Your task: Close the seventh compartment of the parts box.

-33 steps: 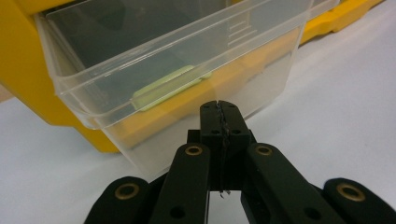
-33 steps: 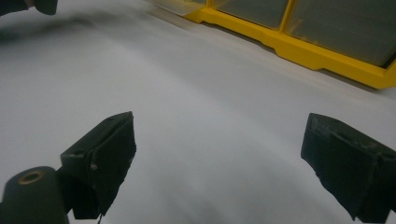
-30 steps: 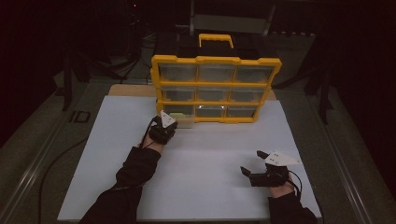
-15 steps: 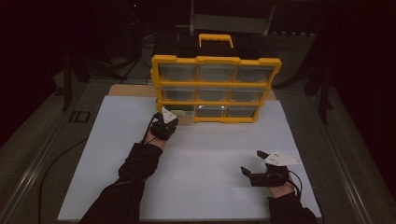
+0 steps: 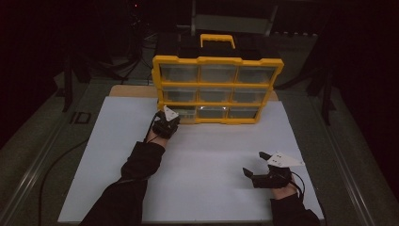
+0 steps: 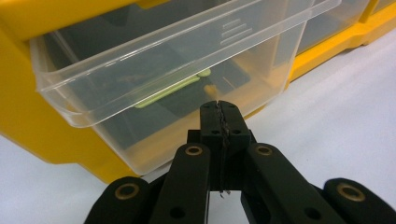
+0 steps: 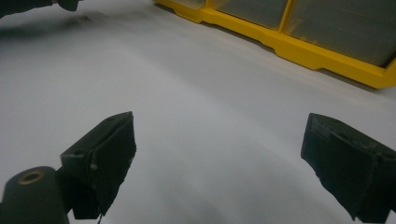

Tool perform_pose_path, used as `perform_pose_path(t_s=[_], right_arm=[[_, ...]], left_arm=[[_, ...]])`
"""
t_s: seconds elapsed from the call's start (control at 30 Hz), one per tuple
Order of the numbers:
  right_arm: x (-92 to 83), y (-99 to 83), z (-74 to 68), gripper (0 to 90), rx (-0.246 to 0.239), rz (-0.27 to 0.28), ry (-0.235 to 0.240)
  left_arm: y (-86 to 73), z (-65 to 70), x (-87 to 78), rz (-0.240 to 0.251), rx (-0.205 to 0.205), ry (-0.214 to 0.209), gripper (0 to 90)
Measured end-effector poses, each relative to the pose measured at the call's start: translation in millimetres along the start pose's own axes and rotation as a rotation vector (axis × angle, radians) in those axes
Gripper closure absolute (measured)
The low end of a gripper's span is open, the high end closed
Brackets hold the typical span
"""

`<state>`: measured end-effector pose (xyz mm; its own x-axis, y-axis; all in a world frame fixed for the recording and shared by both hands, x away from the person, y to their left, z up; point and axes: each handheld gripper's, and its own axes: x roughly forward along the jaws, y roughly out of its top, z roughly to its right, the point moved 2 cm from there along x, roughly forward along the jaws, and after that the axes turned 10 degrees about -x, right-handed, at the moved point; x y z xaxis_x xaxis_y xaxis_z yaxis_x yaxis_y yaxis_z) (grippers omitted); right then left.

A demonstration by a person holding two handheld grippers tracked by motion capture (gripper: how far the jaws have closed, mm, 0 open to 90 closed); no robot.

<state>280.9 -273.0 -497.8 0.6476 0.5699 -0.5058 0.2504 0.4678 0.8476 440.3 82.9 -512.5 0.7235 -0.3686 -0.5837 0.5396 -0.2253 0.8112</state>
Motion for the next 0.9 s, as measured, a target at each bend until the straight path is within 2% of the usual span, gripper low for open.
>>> perform_pose_path(t_s=[0.4, 0.9], right_arm=[[-1.0, 0.2, 0.5, 10.1, 0.001, 0.003, -0.001], [-1.0, -0.1, 1.6, 10.2, 0.008, 0.007, 0.004]], left_arm=[[7.5, -0.4, 7.9, 0.000, -0.001, 0.016, 89.7], [16.4, -3.9, 13.5, 0.009, -0.022, 0.030, 89.7]])
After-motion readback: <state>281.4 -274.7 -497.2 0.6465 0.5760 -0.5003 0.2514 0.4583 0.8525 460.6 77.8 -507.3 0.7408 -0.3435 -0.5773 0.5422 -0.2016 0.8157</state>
